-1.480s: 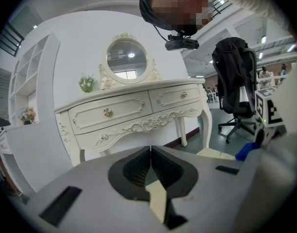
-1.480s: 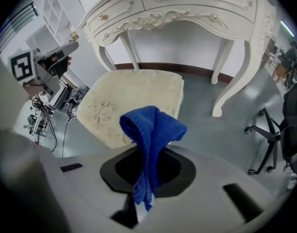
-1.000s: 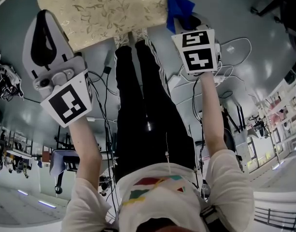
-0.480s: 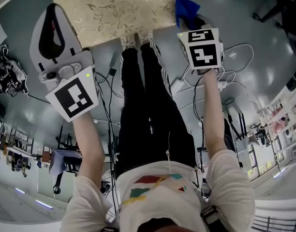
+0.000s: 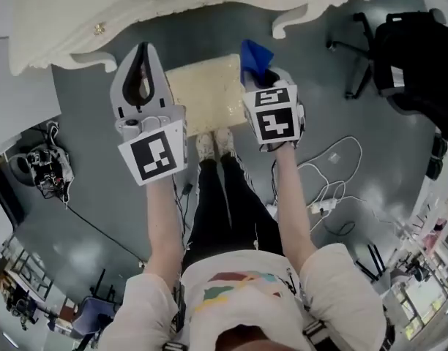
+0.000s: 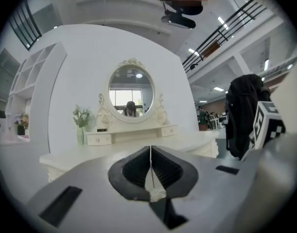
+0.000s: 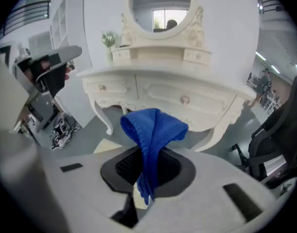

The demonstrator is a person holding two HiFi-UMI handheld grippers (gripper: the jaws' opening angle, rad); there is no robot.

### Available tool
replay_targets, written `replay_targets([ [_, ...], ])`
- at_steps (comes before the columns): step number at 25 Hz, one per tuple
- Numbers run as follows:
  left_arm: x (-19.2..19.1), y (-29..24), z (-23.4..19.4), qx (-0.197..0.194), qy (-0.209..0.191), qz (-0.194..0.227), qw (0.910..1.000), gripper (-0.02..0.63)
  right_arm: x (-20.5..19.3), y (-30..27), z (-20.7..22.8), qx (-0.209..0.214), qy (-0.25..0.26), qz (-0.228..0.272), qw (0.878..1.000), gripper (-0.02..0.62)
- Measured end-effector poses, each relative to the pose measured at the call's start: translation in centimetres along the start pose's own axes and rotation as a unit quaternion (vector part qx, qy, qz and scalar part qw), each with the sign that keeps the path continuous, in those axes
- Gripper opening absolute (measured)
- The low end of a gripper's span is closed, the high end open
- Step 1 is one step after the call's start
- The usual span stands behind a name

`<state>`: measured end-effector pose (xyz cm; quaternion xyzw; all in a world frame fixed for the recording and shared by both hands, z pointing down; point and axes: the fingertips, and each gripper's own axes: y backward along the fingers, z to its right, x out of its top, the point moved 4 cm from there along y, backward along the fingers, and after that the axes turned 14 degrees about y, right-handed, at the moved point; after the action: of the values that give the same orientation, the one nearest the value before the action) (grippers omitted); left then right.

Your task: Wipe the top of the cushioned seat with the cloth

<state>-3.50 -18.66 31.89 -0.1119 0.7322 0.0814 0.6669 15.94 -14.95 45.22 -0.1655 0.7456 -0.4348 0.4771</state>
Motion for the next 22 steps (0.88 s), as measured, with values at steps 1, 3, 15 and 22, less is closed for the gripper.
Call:
replay_targets([
  [1, 2.5, -0.3, 0.2, -0.002, 0.007, 0.002, 1.0, 0.009, 2.4, 1.9, 0.6, -0.012, -0.008, 0.018, 1.0, 0.035],
  [3, 7.5, -0.3, 0.7, -0.004, 0.024, 0.012, 0.9996, 0.009, 6.6, 6.0, 1.4, -0.029, -0.021, 0.052, 0.998, 0.035],
  [15, 29.5, 5.2, 2.1, -0.009, 0.1, 0.058, 0.9932, 0.009, 20.6, 27.0, -0.2, -0.088, 0.007, 0.237, 0.967, 0.035],
  [22, 30.9, 10.9, 3.2, -0.002, 0.075, 0.052, 0.9958, 0.009, 21.0, 33.6, -3.8, -0.081, 0.027, 0.318, 0.944, 0.035],
])
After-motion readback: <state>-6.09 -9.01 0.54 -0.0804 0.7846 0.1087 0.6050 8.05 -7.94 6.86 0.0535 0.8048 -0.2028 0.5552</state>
